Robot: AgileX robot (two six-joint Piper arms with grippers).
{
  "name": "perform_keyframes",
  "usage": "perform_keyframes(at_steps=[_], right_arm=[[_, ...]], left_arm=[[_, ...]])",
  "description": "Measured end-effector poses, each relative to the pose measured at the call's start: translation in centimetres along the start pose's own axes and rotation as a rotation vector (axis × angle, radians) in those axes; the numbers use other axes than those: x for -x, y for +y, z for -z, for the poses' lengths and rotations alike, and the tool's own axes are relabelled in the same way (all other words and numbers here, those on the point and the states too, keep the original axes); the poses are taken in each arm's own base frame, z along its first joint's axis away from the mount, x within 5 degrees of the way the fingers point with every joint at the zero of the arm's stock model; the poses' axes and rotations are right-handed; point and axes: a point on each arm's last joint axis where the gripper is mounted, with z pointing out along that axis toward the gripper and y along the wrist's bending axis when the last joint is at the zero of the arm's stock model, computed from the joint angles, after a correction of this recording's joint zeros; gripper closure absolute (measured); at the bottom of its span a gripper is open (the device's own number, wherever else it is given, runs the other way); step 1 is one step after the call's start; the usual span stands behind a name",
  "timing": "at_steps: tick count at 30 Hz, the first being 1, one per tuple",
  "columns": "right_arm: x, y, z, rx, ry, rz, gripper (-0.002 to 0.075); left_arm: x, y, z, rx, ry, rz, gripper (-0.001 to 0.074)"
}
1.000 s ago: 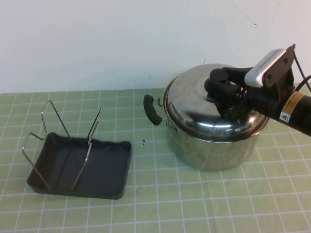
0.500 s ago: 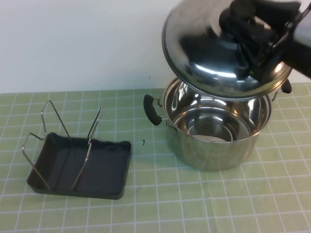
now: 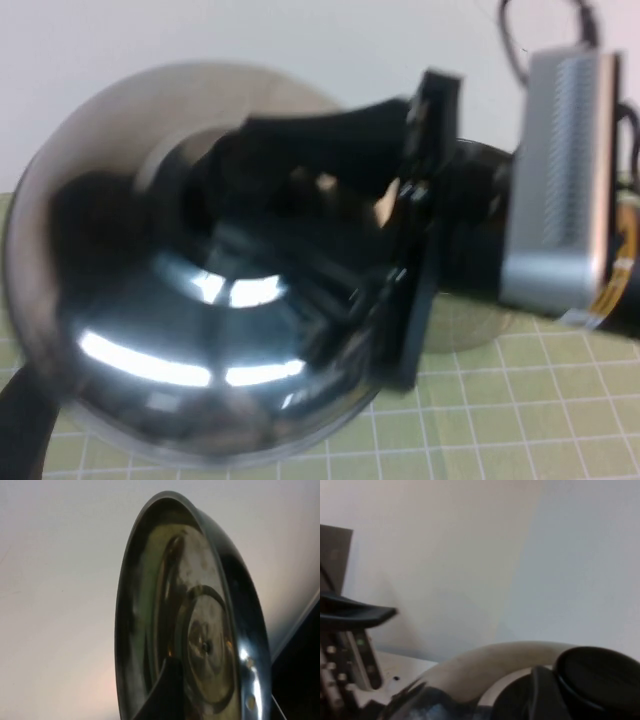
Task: Put pot lid on rack
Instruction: Hand over the pot lid
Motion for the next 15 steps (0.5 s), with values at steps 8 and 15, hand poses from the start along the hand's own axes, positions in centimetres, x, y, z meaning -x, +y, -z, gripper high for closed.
perform_keyframes(at_steps=[8, 15], right_arm=[[-1.0, 3.6, -2.4, 0.082, 0.031, -0.079, 0.037], [-2.0, 4.2, -3.0, 0.126, -0.026, -0.113, 0.0369]], left_arm=[[0.0, 0.0, 0.0, -0.001, 0.005, -0.009, 0.0076], [-0.3, -0.3, 0.0, -0.032, 0.031, -0.001, 0.0582]])
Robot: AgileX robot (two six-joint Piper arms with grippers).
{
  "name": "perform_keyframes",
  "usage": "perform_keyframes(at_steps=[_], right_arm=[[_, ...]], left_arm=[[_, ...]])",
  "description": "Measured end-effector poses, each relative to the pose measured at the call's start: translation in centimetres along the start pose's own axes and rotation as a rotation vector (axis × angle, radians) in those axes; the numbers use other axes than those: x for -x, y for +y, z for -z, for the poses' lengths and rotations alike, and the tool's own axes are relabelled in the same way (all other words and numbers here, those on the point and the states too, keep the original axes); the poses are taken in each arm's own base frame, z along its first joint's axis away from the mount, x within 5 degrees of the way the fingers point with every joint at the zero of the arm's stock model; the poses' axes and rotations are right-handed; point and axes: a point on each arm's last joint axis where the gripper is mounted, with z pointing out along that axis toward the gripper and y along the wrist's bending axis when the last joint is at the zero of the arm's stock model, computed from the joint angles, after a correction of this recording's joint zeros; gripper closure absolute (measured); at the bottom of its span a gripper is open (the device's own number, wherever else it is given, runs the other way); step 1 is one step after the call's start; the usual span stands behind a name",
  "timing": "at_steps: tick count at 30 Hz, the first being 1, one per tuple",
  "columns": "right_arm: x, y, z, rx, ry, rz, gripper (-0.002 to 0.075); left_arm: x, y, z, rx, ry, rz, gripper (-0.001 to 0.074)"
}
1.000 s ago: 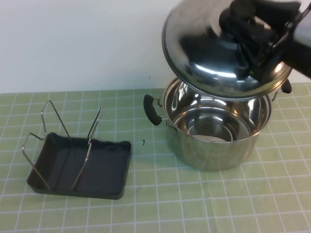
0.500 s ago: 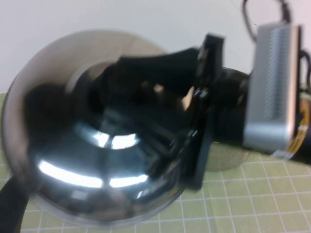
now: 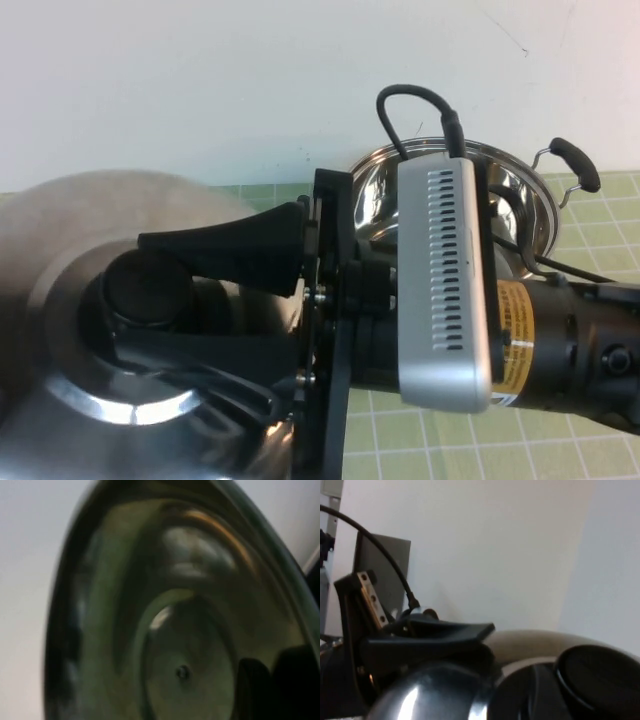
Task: Put pot lid on rack
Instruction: Hand over the pot lid, then place the pot lid on the pot rack
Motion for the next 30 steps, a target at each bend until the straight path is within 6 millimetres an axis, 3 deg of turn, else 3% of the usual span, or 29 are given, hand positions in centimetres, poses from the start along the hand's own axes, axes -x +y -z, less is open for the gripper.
perform_keyframes(at_steps=[2, 7, 13, 18, 22, 26, 28, 30], right_arm=[[-0.1, 0.1, 0.0, 0.005, -0.013, -0.017, 0.037], [0.0, 0.0, 0.0, 0.001, -0.041, -0.025, 0.037], [0.8, 0.1, 0.0, 0.007, -0.124, -0.042, 0.0359], [2.1, -0.6, 0.1, -0.049, -0.211, -0.077, 0.0151], [4.4, -0.7, 0.3, -0.062, -0.272, -0.016, 0.0104], [7.9, -0.2, 1.4, -0.083, -0.35, 0.173, 0.0099], [9.8, 0.2, 2.3, -0.116, -0.359, 0.279, 0.0126], [11.7, 0.4, 3.5, -0.182, -0.308, 0.386, 0.0213]], left_arm=[[-0.1, -0.5, -0.1, -0.037, 0.01, 0.015, 0.063], [-0.1, -0.8, -0.1, -0.066, 0.017, 0.047, 0.0636], [0.0, -3.4, -1.1, -0.08, 0.031, -0.051, 0.0639], [0.2, -6.6, -2.1, -0.067, 0.019, -0.192, 0.064], [0.7, -9.2, -3.3, -0.029, 0.002, -0.346, 0.064], [1.7, -11.0, -5.7, 0.09, 0.05, -0.54, 0.064], [2.5, -11.2, -7.5, 0.17, 0.107, -0.637, 0.064], [3.5, -11.0, -9.3, 0.242, 0.173, -0.708, 0.064]])
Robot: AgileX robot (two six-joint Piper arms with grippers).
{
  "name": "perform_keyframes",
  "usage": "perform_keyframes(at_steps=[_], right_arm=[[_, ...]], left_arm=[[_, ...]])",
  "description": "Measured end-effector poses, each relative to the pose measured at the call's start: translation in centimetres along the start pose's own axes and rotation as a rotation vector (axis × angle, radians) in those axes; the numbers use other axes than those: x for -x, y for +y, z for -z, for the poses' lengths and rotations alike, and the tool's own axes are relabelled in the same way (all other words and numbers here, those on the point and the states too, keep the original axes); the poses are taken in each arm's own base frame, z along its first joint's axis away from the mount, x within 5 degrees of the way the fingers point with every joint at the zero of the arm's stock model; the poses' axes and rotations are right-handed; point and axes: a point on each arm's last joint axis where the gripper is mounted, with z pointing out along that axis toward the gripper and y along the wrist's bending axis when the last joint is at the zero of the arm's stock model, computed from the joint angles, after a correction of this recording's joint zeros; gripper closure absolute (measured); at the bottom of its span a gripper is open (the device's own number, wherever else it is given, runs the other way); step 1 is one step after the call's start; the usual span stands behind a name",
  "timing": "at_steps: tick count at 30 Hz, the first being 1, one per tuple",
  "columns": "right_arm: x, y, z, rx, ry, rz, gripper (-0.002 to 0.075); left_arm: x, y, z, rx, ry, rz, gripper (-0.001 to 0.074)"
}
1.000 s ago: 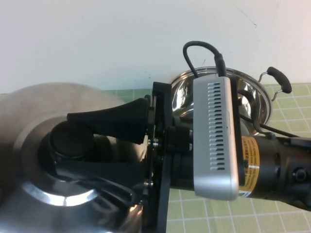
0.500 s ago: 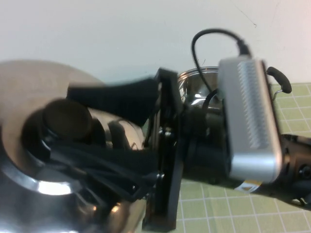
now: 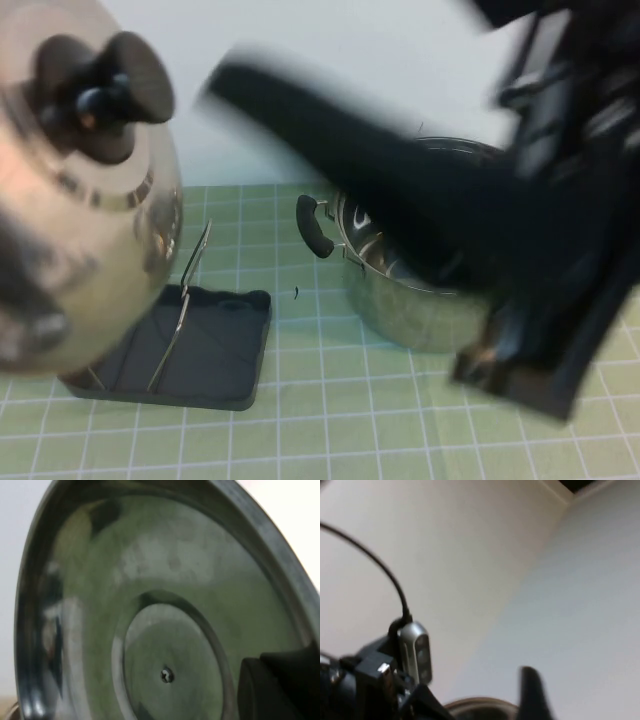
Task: Put pot lid on rack
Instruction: Place the pot lid on the pot rack
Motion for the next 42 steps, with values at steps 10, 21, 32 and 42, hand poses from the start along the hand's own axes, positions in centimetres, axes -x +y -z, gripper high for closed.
perform_keyframes(at_steps=[10, 21, 32, 42], right_arm=[[5.2, -3.1, 6.2, -0.25, 0.631, 0.213, 0.0707], [8.7, -3.5, 12.3, -0.424, 0.944, 0.15, 0.0726], [8.5, -3.4, 12.8, -0.44, 0.991, 0.111, 0.0727], [6.9, -2.6, 13.0, -0.407, 1.01, 0.096, 0.0727]], left_arm=[[2.2, 7.5, -10.1, 0.095, 0.307, -0.095, 0.0641], [3.3, 11.3, -11.0, 0.091, 0.397, -0.206, 0.0641], [4.0, 13.5, -9.5, 0.096, 0.451, -0.143, 0.0641], [0.0, 17.7, -8.3, 0.274, 0.451, -0.08, 0.0641]])
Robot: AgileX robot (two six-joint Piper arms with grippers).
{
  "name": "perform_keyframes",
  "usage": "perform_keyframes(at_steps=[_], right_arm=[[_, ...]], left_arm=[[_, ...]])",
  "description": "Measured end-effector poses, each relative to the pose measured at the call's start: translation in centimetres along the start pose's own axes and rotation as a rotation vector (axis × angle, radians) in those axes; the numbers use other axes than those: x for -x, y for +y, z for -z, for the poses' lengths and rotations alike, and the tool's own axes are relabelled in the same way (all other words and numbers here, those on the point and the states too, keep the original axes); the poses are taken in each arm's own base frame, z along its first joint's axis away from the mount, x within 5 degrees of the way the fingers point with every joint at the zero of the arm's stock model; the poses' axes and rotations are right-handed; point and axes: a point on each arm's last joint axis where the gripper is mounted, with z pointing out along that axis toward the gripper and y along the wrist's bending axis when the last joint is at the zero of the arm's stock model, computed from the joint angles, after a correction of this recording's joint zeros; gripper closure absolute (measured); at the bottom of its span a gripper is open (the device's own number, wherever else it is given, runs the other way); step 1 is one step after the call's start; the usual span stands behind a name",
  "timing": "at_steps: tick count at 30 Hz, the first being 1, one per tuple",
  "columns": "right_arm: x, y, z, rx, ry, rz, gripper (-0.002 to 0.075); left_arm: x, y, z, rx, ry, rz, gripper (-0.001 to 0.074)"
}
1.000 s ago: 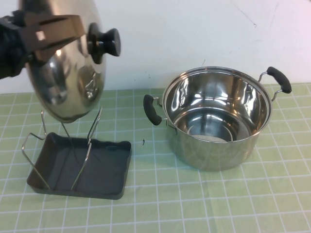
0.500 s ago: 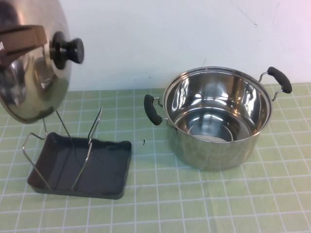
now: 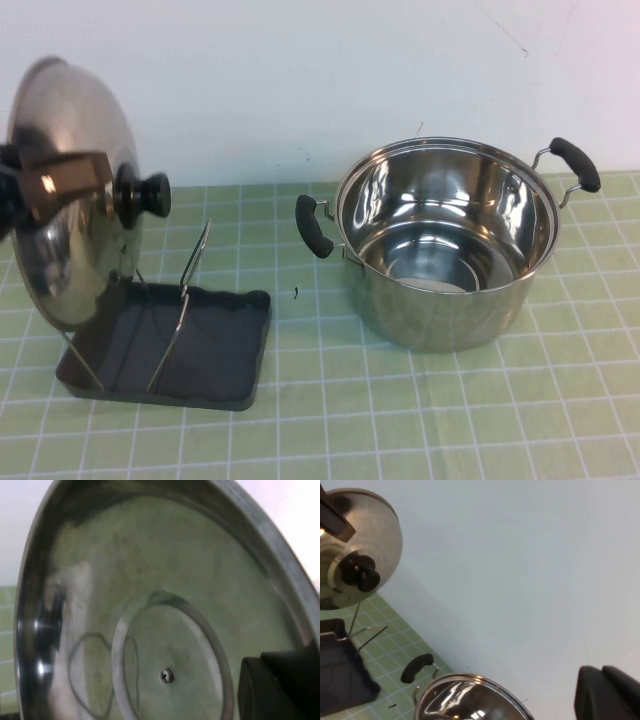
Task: Put pot lid on rack
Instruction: Place the pot lid on the pot rack
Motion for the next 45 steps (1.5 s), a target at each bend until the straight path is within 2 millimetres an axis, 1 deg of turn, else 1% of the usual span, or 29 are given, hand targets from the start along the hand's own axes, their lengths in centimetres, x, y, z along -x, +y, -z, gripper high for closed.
perform_keyframes(at_steps=[2, 5, 11, 15, 22, 30, 38, 45], right_arm=[[-0.4, 0.4, -0.4, 0.012, 0.008, 0.001, 0.0727], [-0.5, 0.6, -0.8, 0.02, 0.017, -0.012, 0.0727], [-0.4, 0.8, -1.1, 0.026, 0.006, -0.02, 0.0727], [-0.4, 0.8, -1.1, 0.026, 0.004, -0.02, 0.0727], [-0.3, 0.8, -1.1, 0.026, -0.002, -0.021, 0.0727], [-0.1, 0.8, -1.1, 0.027, -0.029, -0.019, 0.0727], [0.0, 0.8, -1.1, 0.027, -0.039, -0.018, 0.0727], [0.0, 0.8, -1.1, 0.027, -0.039, -0.018, 0.0727]], left_arm=[[-0.6, 0.2, -0.5, 0.021, 0.005, -0.02, 0.0641], [-1.3, -0.2, -1.2, 0.006, 0.028, -0.07, 0.0641], [-1.5, -0.6, -1.5, -0.013, 0.04, -0.116, 0.0641], [-1.9, -0.3, -1.7, -0.007, 0.05, -0.149, 0.0641], [-4.4, 1.5, -2.7, 0.007, 0.125, -0.154, 0.0641], [-5.0, 2.7, -3.6, 0.035, 0.152, -0.139, 0.0641], [-4.9, 2.5, -3.7, -0.001, 0.139, -0.12, 0.0641], [-5.1, 2.5, -3.8, -0.03, 0.157, -0.163, 0.0641]])
